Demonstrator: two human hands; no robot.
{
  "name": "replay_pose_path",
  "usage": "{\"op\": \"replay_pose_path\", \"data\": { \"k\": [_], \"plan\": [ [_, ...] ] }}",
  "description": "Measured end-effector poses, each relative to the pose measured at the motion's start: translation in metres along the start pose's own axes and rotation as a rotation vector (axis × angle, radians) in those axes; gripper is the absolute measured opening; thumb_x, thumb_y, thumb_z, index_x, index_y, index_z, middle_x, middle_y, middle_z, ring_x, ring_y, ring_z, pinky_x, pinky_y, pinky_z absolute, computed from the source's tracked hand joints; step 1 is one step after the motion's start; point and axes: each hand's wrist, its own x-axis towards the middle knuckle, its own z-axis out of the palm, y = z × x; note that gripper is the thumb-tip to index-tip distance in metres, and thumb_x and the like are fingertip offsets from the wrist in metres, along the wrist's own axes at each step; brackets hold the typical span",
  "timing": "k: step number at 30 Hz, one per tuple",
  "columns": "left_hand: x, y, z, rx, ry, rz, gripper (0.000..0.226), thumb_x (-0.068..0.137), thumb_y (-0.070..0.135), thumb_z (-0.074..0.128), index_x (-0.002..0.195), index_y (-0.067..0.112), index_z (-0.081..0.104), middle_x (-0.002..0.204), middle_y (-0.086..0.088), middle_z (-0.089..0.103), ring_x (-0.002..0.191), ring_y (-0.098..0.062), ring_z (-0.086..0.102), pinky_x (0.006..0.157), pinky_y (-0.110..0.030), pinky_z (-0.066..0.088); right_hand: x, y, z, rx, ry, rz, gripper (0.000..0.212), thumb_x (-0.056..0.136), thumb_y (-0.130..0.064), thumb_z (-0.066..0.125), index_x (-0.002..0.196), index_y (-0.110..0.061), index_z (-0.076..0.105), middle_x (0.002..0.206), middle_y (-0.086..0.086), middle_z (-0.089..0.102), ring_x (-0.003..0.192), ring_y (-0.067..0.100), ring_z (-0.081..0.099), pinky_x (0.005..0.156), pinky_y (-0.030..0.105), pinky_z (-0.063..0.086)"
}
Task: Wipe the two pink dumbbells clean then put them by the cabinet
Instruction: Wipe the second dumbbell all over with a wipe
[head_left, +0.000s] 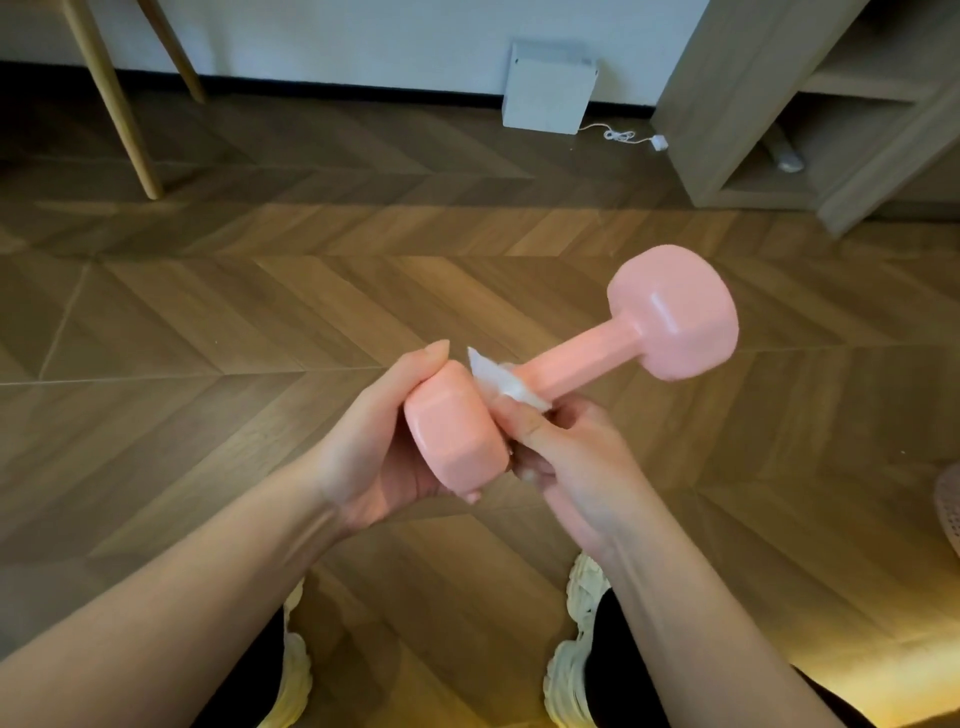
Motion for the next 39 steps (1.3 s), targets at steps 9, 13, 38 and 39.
{"op": "replay_pose_path", "data": {
  "k": [9, 13, 38, 39],
  "plan": [
    [0.004, -0.012, 0.001, 0.013, 0.044, 0.062, 0.067, 0.088, 0.053, 0.050, 0.115, -0.007, 0.059, 0.105, -0.024, 0.065, 0.080, -0.038, 0.059, 0.053, -0.037, 0.051, 0.000, -0.005, -0.013, 0.214, 0.077, -0.030, 0.037, 0.073, -0.036, 0.078, 0.101, -0.012, 0.074, 0.056, -0.010, 0.055, 0.043, 0.002, 0.041, 0.041, 0.016, 0.038],
    [0.004, -0.008, -0.002, 0.021, 0.039, 0.085, 0.063, 0.089, 0.054, 0.050, 0.111, -0.003, 0.066, 0.102, -0.029, 0.065, 0.078, -0.037, 0.063, 0.055, -0.038, 0.051, 0.000, -0.002, -0.007, -0.077, 0.077, 0.015, 0.019, 0.080, -0.027, 0.080, 0.092, -0.017, 0.071, 0.055, -0.013, 0.058, 0.045, 0.001, 0.045, 0.046, 0.017, 0.042],
    [0.005, -0.040, -0.003, 0.643, 0.317, 0.530, 0.055, 0.072, 0.056, 0.056, 0.108, 0.015, 0.046, 0.101, -0.001, 0.055, 0.082, 0.003, 0.056, 0.066, -0.017, 0.049, 0.000, 0.014, 0.002, 0.114, 0.147, 0.234, 0.020, 0.092, -0.031, 0.068, 0.086, -0.013, 0.071, 0.056, -0.006, 0.049, 0.041, 0.004, 0.035, 0.041, 0.017, 0.023],
    [0.006, -0.041, -0.004, 0.628, 0.318, 0.523, 0.056, 0.072, 0.055, 0.056, 0.108, 0.014, 0.046, 0.102, 0.000, 0.055, 0.082, 0.005, 0.056, 0.066, -0.016, 0.049, 0.000, 0.016, 0.002, 0.067, 0.149, 0.259, 0.020, 0.091, -0.030, 0.070, 0.088, -0.010, 0.068, 0.059, -0.004, 0.047, 0.044, 0.004, 0.033, 0.043, 0.018, 0.022]
  ]
}}
